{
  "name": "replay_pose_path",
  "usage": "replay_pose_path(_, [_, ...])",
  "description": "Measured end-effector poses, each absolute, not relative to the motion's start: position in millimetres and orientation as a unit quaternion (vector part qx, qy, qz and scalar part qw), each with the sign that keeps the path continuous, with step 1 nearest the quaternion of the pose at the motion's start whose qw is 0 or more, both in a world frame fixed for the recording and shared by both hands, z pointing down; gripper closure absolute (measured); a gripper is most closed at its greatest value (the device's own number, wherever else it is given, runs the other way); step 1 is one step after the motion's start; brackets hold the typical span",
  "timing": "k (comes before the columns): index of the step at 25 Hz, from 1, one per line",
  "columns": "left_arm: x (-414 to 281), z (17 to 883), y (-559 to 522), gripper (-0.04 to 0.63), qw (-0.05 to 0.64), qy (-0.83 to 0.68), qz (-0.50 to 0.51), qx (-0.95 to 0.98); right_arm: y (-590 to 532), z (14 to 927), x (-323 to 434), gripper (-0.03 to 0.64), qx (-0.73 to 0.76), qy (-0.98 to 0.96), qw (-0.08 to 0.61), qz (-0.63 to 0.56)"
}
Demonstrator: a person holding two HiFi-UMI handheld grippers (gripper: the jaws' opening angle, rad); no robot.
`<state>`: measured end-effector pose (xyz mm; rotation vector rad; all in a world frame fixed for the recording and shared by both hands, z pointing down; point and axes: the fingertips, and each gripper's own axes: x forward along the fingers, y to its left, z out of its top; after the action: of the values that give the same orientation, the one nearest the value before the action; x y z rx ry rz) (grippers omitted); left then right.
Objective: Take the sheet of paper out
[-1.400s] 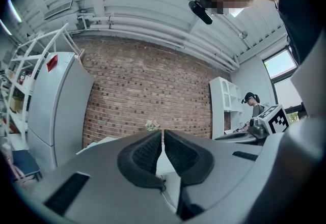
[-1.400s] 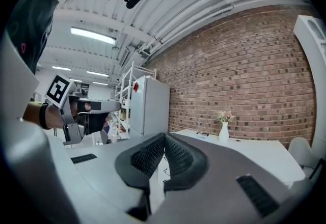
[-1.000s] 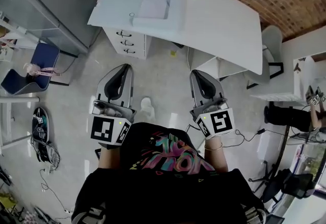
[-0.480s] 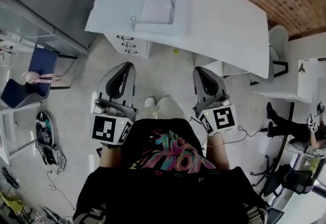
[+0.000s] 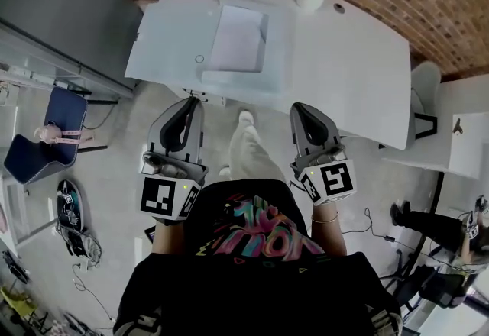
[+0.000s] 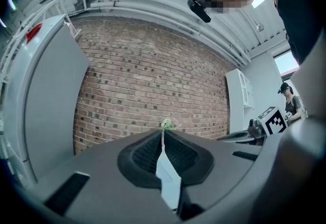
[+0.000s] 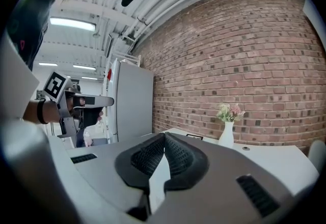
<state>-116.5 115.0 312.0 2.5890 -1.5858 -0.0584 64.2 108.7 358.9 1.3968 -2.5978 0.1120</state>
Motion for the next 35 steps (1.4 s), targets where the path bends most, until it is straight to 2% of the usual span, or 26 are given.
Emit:
replay_pose_path(7, [-98.2,295.7,-1.1,0.561,0.054,-0.536,-0.023,0.842,-15.0,338.4,67.3,0.595,0.433,-0.895,0.111,0.015])
replay_pose_path(16, [-77.4,291.3,-101.7,0.561,0.051,-0.55,-0.011,0.833,-123.0,321.8,76.5,0.595,0.397,-0.913,0.094,0.008])
replay_pose_path(35, [-98.5,292.8,-176.3,0.561,0.075,-0.517,0.015,0.853,-182.6,321.3,53.6,0.595,0.416,-0.903,0.102,0.031])
